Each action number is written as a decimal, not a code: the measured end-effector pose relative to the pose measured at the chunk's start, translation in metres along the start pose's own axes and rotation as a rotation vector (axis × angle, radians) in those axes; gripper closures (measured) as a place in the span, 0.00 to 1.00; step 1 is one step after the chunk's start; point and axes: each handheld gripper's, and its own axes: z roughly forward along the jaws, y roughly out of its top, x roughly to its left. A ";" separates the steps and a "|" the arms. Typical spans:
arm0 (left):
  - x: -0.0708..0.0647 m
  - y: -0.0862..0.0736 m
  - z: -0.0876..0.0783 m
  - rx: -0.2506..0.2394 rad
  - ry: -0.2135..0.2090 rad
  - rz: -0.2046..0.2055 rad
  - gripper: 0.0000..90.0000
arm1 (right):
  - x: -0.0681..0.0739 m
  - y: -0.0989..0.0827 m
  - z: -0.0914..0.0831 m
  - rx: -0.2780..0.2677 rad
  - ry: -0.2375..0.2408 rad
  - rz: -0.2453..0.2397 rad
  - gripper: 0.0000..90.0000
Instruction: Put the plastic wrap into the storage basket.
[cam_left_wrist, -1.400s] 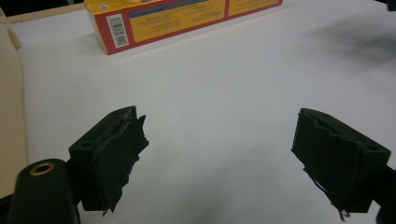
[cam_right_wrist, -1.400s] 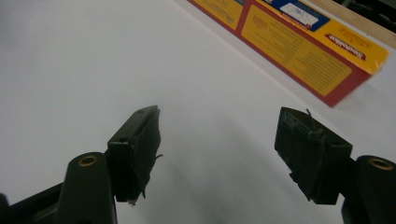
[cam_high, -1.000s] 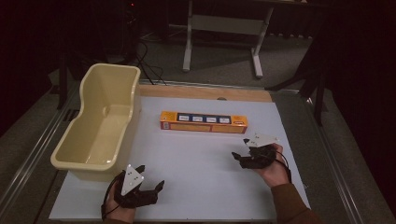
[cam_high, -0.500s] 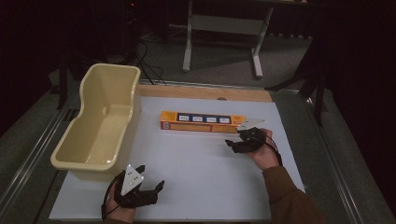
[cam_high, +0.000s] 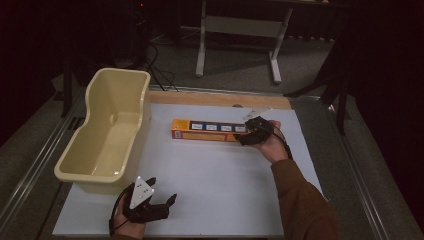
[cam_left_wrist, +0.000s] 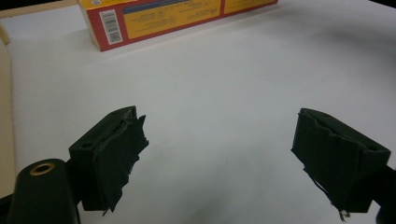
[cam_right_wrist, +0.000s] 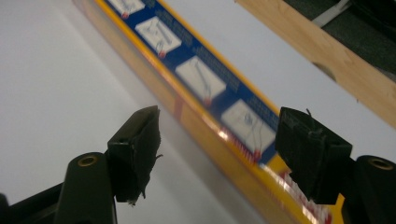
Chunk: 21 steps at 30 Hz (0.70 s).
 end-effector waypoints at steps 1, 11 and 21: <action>0.000 0.000 0.000 0.000 0.000 0.000 0.17 | 0.000 0.000 0.000 0.000 0.000 0.000 0.34; 0.000 -0.001 -0.001 0.000 -0.004 -0.007 0.17 | 0.003 0.049 0.039 0.051 0.084 -0.049 0.25; -0.004 -0.002 0.000 0.004 -0.016 0.002 0.17 | 0.011 0.052 0.078 0.166 0.156 -0.071 0.15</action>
